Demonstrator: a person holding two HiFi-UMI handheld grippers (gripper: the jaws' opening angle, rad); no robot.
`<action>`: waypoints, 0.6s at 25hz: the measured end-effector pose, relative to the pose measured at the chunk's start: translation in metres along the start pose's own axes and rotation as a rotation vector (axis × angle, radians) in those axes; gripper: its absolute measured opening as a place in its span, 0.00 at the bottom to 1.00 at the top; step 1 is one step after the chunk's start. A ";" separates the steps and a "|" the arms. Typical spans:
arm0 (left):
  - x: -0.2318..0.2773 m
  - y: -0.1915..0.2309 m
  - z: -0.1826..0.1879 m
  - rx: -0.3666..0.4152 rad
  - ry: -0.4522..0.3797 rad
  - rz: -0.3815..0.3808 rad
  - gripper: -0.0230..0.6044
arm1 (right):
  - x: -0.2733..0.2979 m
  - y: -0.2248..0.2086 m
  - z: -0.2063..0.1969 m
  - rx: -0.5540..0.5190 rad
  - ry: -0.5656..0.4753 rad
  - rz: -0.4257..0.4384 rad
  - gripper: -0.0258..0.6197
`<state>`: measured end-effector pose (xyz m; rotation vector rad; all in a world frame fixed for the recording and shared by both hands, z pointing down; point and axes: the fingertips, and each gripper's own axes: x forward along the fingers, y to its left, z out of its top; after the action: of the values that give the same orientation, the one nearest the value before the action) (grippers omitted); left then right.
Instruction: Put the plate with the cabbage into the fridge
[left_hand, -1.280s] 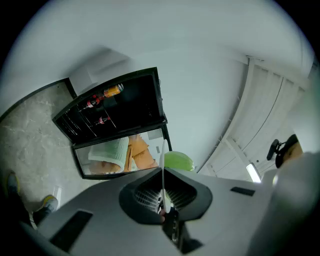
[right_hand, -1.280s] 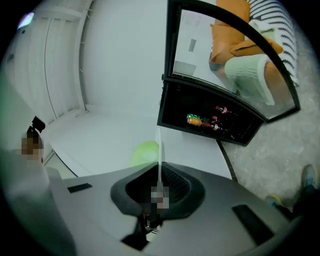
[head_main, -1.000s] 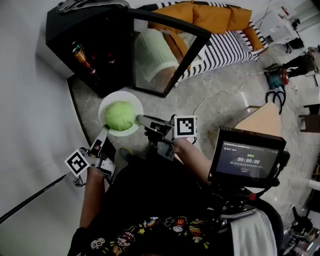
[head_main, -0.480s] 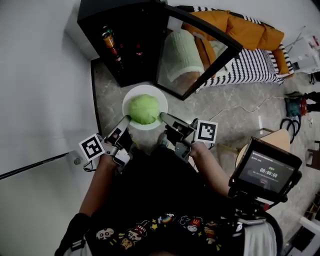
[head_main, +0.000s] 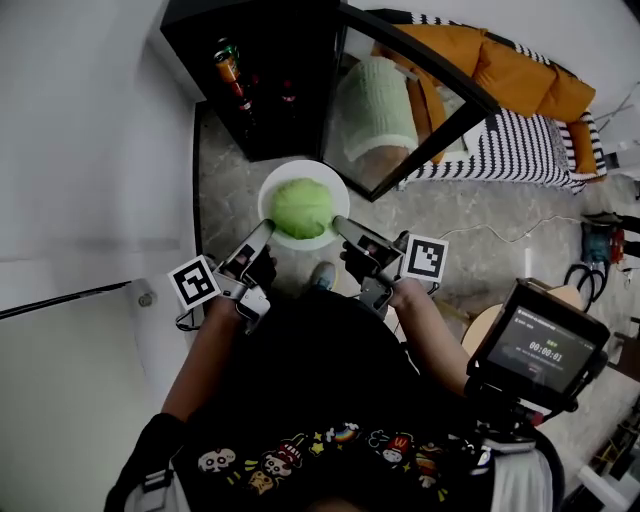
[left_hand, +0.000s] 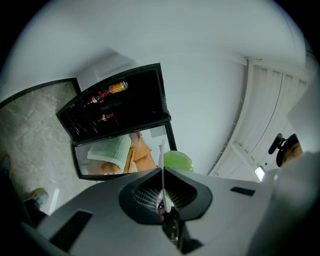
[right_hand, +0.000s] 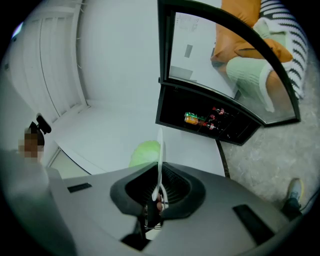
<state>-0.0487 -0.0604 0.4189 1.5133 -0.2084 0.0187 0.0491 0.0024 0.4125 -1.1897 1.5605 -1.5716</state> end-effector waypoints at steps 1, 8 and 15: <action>-0.001 0.000 0.000 -0.001 -0.002 0.002 0.06 | 0.000 0.000 0.000 0.002 0.001 0.000 0.08; -0.012 -0.004 0.000 0.018 -0.041 0.000 0.06 | 0.006 0.006 -0.006 -0.004 0.038 0.033 0.08; -0.015 -0.003 -0.003 0.018 -0.063 -0.002 0.06 | 0.006 0.003 -0.009 -0.002 0.063 0.036 0.08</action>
<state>-0.0623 -0.0557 0.4134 1.5337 -0.2579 -0.0291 0.0385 0.0007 0.4118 -1.1173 1.6150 -1.5984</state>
